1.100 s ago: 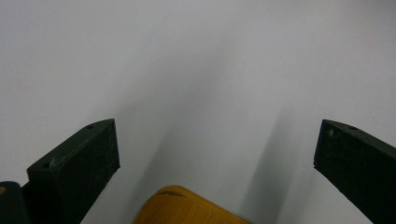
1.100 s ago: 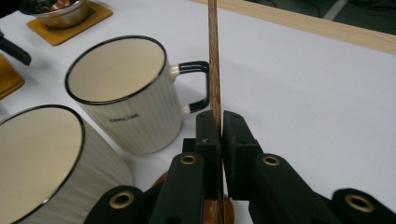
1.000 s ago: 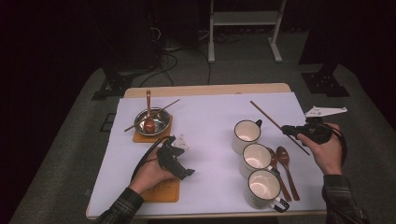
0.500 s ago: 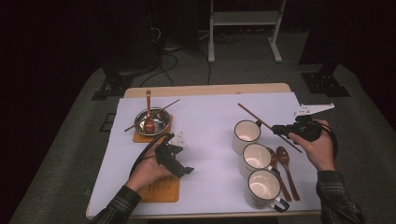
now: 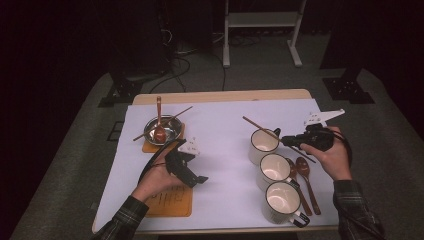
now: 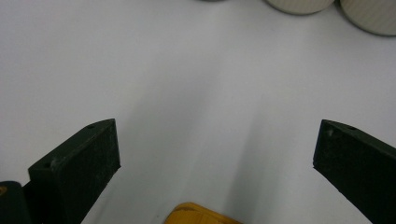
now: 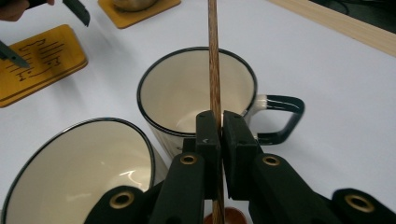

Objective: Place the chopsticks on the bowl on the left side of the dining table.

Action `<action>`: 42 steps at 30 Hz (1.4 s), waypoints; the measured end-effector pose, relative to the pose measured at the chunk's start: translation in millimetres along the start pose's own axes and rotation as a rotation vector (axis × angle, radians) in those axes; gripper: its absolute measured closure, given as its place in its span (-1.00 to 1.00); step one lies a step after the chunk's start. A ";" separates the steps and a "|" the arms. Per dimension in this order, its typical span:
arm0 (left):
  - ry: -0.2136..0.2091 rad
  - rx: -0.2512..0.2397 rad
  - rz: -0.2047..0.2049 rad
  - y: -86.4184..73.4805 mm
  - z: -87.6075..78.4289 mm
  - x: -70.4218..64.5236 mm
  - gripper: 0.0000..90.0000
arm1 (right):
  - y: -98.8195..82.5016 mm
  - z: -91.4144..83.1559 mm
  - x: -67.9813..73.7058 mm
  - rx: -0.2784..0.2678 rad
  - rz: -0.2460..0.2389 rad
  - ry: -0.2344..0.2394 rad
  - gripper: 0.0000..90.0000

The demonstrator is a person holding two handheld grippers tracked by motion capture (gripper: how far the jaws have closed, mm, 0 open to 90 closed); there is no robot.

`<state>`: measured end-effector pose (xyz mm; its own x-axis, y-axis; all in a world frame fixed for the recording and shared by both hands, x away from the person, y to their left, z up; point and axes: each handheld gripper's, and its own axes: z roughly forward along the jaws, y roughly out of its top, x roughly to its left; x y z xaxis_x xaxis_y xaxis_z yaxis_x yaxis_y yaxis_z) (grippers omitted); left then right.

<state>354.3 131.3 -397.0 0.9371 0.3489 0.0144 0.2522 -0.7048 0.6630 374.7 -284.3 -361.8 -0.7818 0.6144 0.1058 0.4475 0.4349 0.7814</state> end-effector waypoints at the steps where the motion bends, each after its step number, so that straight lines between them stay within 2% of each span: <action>1: -0.001 0.002 0.007 1.3 -1.8 0.7 -1.00 | 0.7 1.0 0.4 0.003 -0.004 0.004 0.89; 12: -0.016 -0.013 0.038 11.4 -11.2 4.4 -1.00 | 9.2 10.2 7.2 0.022 -0.049 0.064 0.89; 25: 0.011 -0.039 0.036 20.3 -19.6 16.3 -1.00 | 22.5 23.9 18.8 0.058 -0.109 0.122 0.89; 34: 0.022 -0.054 0.049 28.8 -25.4 19.6 -1.00 | 29.3 32.1 26.3 0.085 -0.142 0.165 0.89; 42: 0.020 -0.062 0.079 37.8 -29.9 19.2 -1.00 | 35.5 40.0 32.8 0.108 -0.166 0.206 0.89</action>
<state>374.6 129.8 -349.2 0.9483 0.3063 0.0832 0.1615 -0.6913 0.7043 382.3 -222.4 -355.2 -0.9152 0.3870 0.1127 0.3407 0.5933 0.7293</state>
